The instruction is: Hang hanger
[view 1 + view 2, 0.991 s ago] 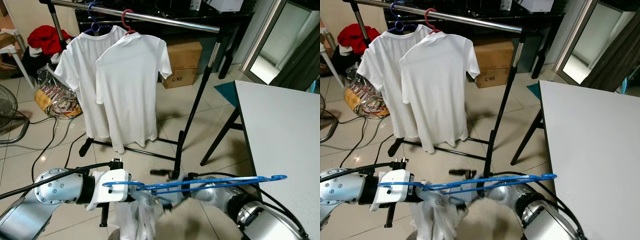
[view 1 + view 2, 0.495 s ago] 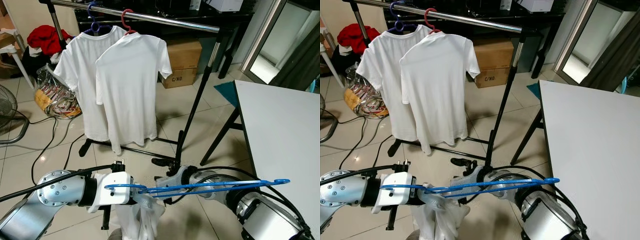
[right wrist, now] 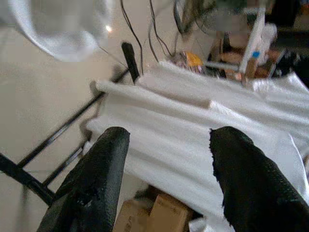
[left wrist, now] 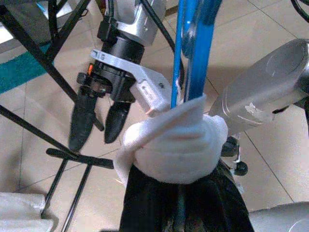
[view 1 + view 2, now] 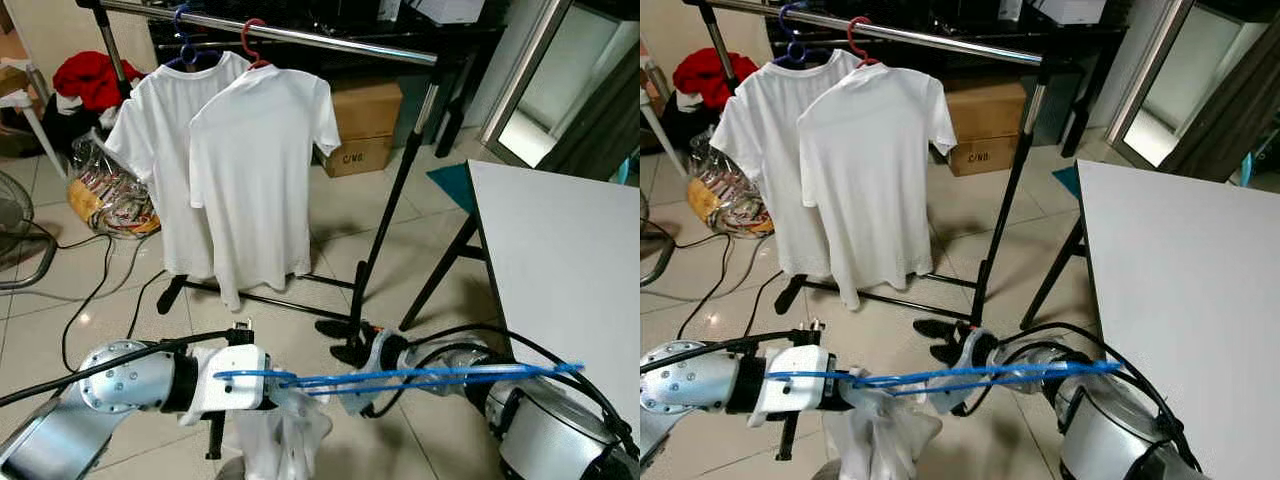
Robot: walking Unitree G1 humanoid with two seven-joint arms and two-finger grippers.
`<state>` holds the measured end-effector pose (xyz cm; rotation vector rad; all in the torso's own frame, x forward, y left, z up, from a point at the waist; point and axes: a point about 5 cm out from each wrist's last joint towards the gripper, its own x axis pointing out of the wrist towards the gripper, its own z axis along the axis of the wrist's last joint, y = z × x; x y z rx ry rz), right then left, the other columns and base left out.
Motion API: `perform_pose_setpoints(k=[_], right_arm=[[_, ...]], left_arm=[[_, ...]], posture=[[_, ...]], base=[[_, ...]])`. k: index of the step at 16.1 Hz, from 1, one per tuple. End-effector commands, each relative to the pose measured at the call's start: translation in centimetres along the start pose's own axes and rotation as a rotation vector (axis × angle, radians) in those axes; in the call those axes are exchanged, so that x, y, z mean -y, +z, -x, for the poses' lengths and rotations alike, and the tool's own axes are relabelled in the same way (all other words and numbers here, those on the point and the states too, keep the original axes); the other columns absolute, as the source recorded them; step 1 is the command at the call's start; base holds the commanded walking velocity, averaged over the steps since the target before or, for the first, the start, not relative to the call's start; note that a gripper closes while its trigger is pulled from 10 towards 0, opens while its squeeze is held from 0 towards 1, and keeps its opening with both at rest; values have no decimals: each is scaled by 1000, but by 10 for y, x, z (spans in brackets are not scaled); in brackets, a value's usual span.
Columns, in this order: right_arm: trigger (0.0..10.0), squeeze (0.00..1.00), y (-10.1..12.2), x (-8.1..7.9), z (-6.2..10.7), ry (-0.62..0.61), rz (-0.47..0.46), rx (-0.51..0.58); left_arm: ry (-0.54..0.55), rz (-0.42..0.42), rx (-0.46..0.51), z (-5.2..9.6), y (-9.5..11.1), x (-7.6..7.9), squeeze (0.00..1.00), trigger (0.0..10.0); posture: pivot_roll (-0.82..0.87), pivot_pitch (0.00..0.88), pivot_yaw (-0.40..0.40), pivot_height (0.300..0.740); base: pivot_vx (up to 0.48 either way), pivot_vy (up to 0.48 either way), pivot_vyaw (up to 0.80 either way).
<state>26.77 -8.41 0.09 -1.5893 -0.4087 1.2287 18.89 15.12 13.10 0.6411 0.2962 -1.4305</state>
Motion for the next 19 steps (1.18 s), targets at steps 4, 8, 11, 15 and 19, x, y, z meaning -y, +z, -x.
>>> perform_pose_setpoints(k=[4, 8, 11, 15, 19], right_arm=[[10000, 0, -2, -21, 17, 74, 55, 58], [10000, 0, 3, -40, 22, 131, 167, 81], [10000, 0, 15, -47, 19, 155, 210, 152], [10000, 0, 24, -53, 17, 184, 207, 190], [10000, 0, 25, -56, 13, 241, 197, 148]], left_arm=[[4, -21, -9, -3, -2, 0, 0, 10000], [2, -20, -5, -8, -3, 3, 0, 10000], [5, -29, -4, -8, -3, 2, 0, 10000], [6, -35, -7, -7, -2, 1, 0, 10000], [5, -40, -4, -7, -1, 0, 0, 10000]], posture=[[189, 0, -67, 740], [183, 0, -67, 740], [182, 0, -64, 740], [183, 0, -61, 740], [183, 0, -61, 740]], base=[[0, 0, 0], [0, 0, 0], [0, 0, 0], [0, 0, 0], [0, 0, 0]])
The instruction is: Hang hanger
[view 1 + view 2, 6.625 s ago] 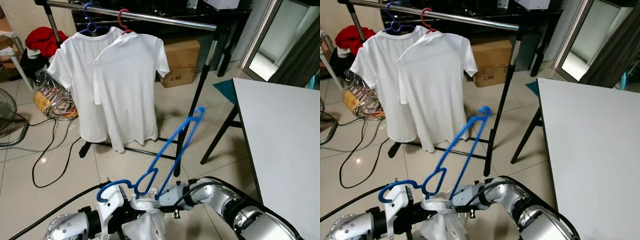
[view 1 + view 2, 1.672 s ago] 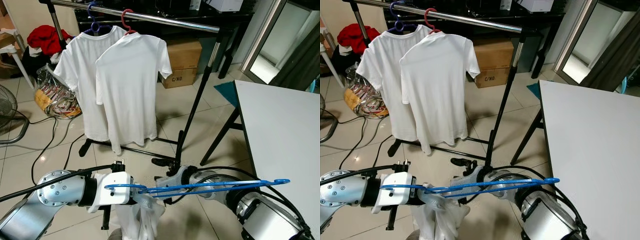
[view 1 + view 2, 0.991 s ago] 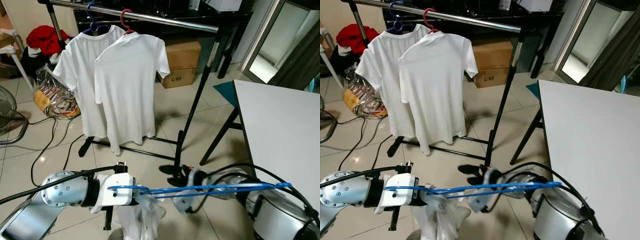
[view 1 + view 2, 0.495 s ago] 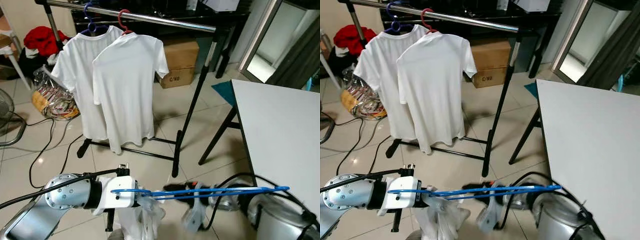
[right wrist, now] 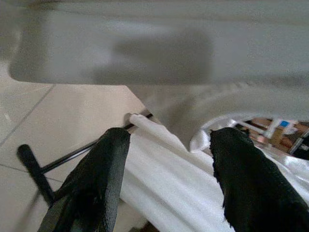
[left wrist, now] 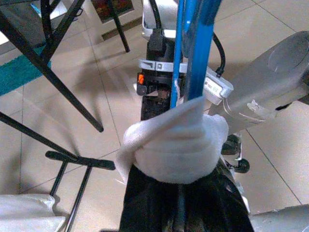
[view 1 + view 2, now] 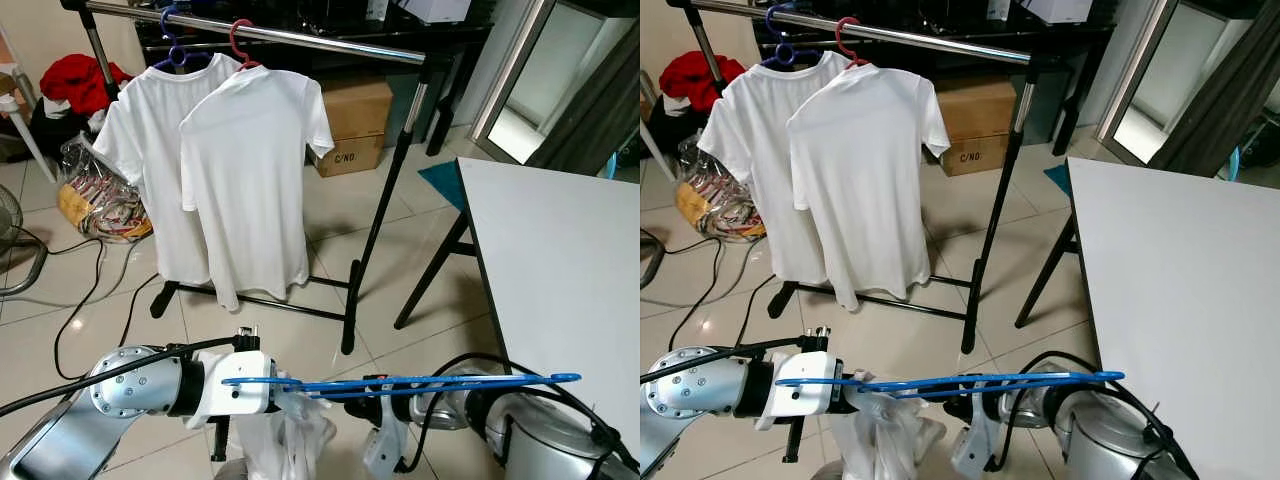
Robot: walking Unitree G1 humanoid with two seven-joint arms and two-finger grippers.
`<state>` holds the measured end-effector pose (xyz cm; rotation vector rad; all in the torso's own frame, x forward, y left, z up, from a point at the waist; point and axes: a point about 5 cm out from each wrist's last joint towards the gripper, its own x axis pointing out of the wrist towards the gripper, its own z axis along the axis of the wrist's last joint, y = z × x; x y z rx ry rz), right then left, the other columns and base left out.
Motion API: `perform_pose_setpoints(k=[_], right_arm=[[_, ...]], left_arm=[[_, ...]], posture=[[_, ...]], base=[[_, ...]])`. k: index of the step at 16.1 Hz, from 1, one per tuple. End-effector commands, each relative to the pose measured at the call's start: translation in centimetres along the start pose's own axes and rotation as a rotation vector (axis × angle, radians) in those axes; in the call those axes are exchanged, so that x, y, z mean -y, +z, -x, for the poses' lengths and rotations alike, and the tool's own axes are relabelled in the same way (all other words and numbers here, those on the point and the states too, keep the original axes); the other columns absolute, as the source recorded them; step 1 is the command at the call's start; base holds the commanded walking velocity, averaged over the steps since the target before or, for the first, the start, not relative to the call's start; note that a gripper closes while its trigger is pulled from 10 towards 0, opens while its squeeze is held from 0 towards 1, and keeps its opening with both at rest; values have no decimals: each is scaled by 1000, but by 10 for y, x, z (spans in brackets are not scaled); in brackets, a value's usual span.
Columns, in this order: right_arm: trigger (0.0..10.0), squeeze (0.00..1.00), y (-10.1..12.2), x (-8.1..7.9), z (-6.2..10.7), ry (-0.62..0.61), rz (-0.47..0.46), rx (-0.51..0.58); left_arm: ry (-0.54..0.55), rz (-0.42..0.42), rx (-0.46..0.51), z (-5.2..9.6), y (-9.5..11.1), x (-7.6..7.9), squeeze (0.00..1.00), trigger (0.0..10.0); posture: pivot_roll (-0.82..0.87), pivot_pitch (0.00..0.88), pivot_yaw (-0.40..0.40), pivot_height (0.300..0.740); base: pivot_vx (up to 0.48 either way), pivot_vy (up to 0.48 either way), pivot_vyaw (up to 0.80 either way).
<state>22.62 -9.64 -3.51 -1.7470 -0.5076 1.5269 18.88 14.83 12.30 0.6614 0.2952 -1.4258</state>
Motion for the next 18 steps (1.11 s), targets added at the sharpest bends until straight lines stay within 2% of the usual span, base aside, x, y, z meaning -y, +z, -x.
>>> perform_pose_setpoints(k=[1, 5, 6, 7, 10, 15, 16, 18], right_arm=[[10000, 0, 1, -9, 3, 44, -25, -18], [10000, 0, 5, -10, -2, 89, -64, -24], [7529, 0, 6, -10, -2, 93, -66, -23], [0, 0, 9, -9, -4, 105, -96, -14], [0, 0, 12, -8, -6, 117, -176, -12], [0, 0, 10, -3, -5, 120, -258, -1], [0, 0, 7, 0, -4, 111, -315, 0], [0, 0, 6, 2, -3, 105, -358, -1]], left_arm=[[2, -28, 9, 0, 4, -3, 0, 10000], [2, -29, 11, -1, 5, -2, 0, 10000], [2, -29, 12, -1, 5, -2, 0, 10000], [1, -29, 11, -1, 5, -2, 0, 10000], [0, -26, 13, -2, 4, -2, 0, 10000], [3, -24, 12, -1, 4, -3, 0, 10000], [5, -24, 13, -1, 4, -3, 0, 10000], [5, -24, 12, -1, 4, -3, 0, 10000]], posture=[[184, 0, -61, 740], [183, 0, -60, 740], [183, 0, -60, 740], [183, 0, -60, 740], [180, 0, -60, 740], [180, 0, -60, 740], [180, 0, -60, 740], [180, 0, -60, 740]], base=[[0, 0, 0], [0, 0, 0], [0, 0, 0], [0, 0, 0], [0, 0, 0], [0, 0, 0], [0, 0, 0], [0, 0, 0]])
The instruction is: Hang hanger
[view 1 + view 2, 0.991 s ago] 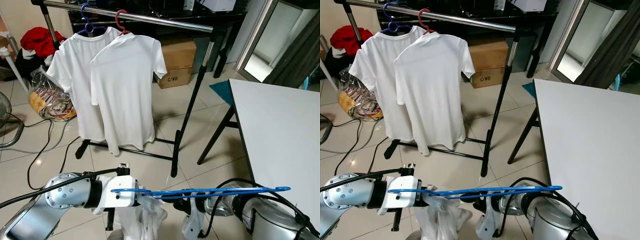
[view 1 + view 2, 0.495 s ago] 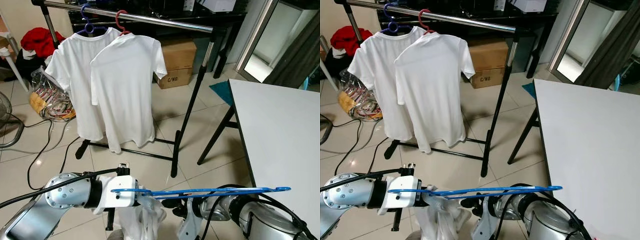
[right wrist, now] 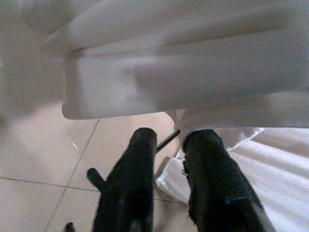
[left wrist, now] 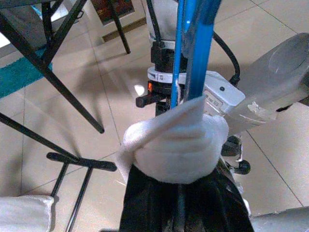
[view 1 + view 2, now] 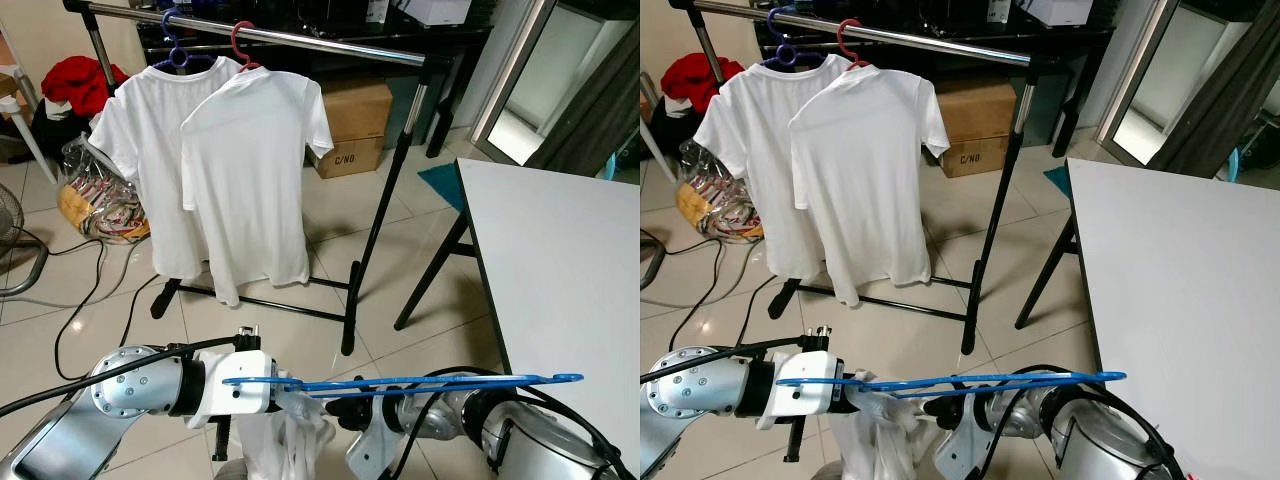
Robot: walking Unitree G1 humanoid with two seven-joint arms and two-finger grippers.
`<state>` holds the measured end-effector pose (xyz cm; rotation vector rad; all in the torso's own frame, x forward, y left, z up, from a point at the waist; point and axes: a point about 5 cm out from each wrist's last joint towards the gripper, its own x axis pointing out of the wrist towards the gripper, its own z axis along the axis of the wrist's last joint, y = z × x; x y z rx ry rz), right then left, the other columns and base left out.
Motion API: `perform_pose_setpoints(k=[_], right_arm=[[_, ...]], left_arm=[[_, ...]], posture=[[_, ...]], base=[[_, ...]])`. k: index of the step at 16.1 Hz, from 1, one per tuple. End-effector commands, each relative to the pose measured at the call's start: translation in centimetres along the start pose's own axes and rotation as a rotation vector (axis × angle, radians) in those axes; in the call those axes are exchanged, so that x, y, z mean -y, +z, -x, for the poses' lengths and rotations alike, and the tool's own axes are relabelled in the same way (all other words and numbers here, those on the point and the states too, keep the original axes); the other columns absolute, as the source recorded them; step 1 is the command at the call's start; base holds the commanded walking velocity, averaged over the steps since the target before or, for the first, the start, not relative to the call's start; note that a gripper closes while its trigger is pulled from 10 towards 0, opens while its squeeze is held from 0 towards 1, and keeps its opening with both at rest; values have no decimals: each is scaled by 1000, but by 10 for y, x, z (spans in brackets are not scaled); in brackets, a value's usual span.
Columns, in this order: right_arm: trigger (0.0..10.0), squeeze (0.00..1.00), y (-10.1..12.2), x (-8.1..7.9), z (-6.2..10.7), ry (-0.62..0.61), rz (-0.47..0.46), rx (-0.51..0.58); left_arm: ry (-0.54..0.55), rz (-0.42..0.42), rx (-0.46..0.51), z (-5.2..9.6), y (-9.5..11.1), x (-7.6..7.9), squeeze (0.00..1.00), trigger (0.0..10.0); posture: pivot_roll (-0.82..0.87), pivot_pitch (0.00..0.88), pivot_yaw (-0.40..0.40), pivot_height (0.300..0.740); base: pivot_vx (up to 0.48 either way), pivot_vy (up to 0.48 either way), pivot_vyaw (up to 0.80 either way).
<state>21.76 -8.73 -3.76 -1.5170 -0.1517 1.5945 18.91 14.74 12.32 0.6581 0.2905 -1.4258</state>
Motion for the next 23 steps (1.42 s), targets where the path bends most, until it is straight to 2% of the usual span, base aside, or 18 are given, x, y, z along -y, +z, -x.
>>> perform_pose_setpoints(k=[1, 2, 5, 6, 10, 13, 15, 17, 20, 23], right_arm=[[0, 0, -5, 2, 4, -9, -49, -14], [0, 0, -5, 3, 4, -13, -64, -13], [0, 0, -8, 13, 5, -80, -210, -27], [0, 0, -11, 28, 5, -166, -356, -25], [0, 0, -14, 45, 7, -238, -455, -16], [0, 0, -16, 50, 8, -239, -434, -14], [0, 0, -26, 68, 11, -348, -434, -88], [0, 0, -32, 87, 16, -435, -434, -103], [0, 0, -30, 93, 17, -449, -399, -80], [0, 0, -40, 102, 23, -525, -398, -150]], left_arm=[[4, -23, 6, 0, 3, -3, 0, 10000], [4, -22, 5, 0, 3, -3, 0, 10000], [17, -8, -2, 1, -1, -2, 0, 10000], [74, 23, -1, 4, -5, -5, 0, 10000], [146, 86, 42, 5, -8, -5, 0, 10000], [158, 102, 39, 6, -11, -1, 0, 10000], [197, 150, 72, 7, -14, -1, 0, 10000], [214, 191, 85, 3, -21, 3, 0, 10000], [233, 228, 140, 0, -19, 3, 0, 10000], [271, 269, 188, -1, -20, 2, 0, 10000]], posture=[[180, 0, -58, 740], [180, 0, -58, 740], [178, 0, -55, 740], [175, 0, -49, 740], [183, 0, -52, 740], [190, 0, -59, 740], [187, 0, -55, 740], [175, 0, -52, 740], [174, 0, -57, 740], [176, 0, -60, 740]], base=[[0, 0, 0], [0, 0, 0], [0, 0, 0], [0, 0, 0], [0, 0, 0], [0, 0, 0], [0, 0, 0], [0, 0, 0], [0, 0, 0], [0, 0, 0]])
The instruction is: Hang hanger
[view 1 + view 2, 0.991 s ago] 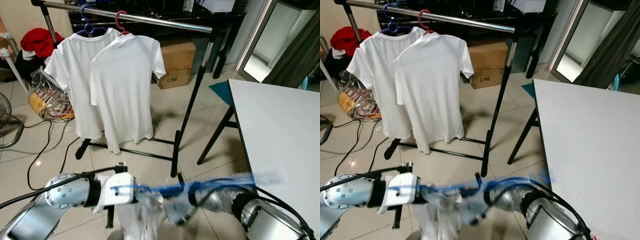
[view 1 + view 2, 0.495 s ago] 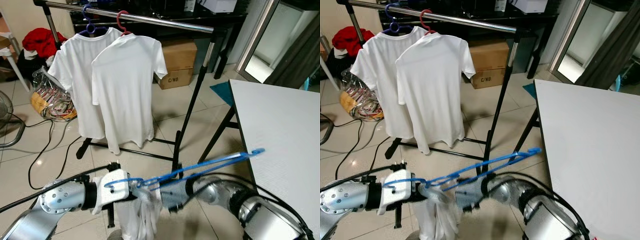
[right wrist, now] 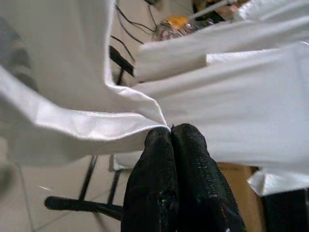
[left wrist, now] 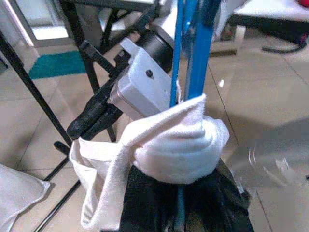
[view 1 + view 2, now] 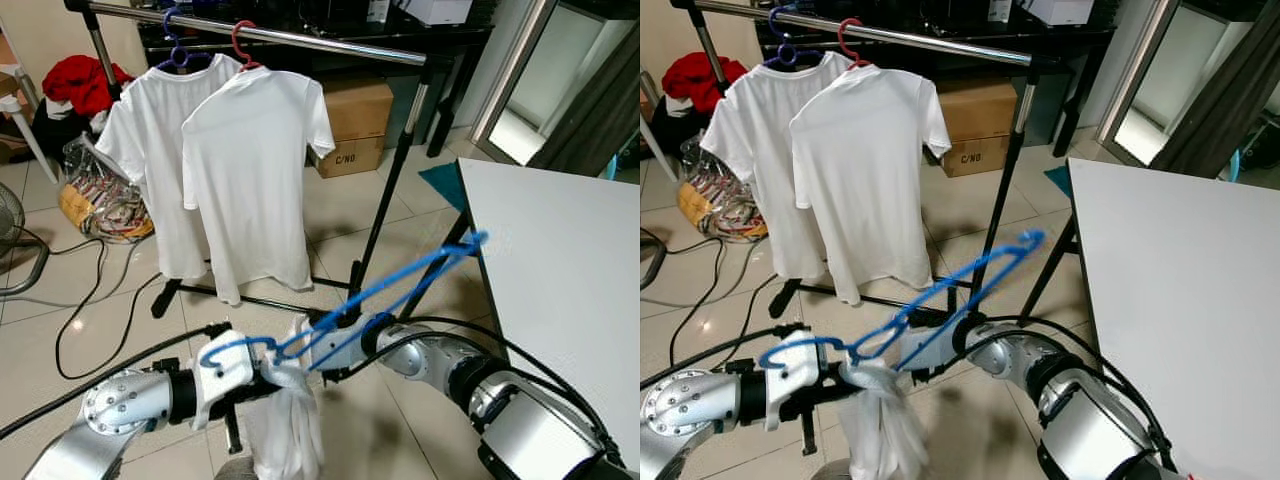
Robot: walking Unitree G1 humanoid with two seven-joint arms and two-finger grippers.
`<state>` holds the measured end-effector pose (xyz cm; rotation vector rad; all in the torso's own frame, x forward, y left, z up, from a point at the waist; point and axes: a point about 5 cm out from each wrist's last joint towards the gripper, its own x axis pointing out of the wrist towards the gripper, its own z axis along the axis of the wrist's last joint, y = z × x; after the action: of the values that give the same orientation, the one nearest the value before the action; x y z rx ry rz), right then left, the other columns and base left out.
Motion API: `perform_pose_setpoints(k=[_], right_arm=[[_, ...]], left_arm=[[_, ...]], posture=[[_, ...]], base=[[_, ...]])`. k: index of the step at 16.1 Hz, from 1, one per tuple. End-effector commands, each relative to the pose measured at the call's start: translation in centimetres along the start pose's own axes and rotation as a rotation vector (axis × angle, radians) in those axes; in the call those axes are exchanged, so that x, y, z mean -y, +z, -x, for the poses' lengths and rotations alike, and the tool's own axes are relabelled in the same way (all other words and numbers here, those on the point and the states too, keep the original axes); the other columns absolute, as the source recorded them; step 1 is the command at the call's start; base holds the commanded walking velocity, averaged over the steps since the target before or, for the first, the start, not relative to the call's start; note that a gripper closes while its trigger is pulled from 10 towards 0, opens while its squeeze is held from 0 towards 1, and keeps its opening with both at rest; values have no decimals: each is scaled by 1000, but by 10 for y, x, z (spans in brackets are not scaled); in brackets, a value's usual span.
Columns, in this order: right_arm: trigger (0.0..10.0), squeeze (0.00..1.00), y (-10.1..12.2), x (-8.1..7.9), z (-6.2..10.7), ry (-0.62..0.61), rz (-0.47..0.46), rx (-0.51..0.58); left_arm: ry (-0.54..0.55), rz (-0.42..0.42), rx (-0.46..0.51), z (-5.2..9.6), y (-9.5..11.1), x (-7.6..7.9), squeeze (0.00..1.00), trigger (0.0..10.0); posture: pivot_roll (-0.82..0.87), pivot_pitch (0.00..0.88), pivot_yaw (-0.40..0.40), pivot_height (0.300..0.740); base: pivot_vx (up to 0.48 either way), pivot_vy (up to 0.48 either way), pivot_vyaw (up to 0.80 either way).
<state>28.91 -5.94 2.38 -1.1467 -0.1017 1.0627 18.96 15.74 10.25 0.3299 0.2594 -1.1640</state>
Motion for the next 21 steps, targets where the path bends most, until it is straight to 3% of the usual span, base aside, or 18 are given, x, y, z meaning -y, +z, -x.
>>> perform_pose_setpoints(k=[1, 4, 8, 11, 12, 14, 16, 19, 21], right_arm=[[0, 0, -4, 26, 0, -95, 14, -32], [0, 0, -8, 55, 0, -231, -25, -80], [0, 0, 4, 82, -5, -359, -69, -45], [0, 0, 12, 93, -8, -414, -88, -14], [0, 0, 17, 106, -9, -477, -123, 0], [0, 0, 19, 115, -9, -510, -134, 4], [0, 0, 23, 118, -11, -500, -117, 8], [0, 0, 21, 105, -13, -452, -79, -14], [0, 0, 20, 104, -14, -456, -86, -29]], left_arm=[[24, 28, 64, 0, 4, -1, 0, 10000], [53, 103, 116, -9, -1, 6, 0, 10000], [116, 214, 202, -18, -8, 9, 0, 10000], [167, 245, 215, -19, -13, 7, 0, 10000], [232, 255, 224, -20, -18, 3, 0, 10000], [291, 253, 237, -20, -19, -1, 0, 10000], [407, 166, 286, -14, -12, -12, 0, 10000], [419, -61, 257, -10, 4, -18, 0, 10000], [432, -100, 259, -9, 7, -18, 0, 10000]], posture=[[176, 0, -60, 740], [172, 0, -61, 740], [175, 0, -63, 740], [175, 0, -62, 740], [173, 0, -59, 740], [171, 0, -58, 740], [168, 0, -57, 740], [184, 0, -64, 740], [187, 0, -62, 740]], base=[[0, 0, 0], [0, 0, 0], [0, 0, 0], [0, 0, 0], [0, 0, 0], [0, 0, 0], [0, 0, 0], [0, 0, 0], [0, 0, 0]])
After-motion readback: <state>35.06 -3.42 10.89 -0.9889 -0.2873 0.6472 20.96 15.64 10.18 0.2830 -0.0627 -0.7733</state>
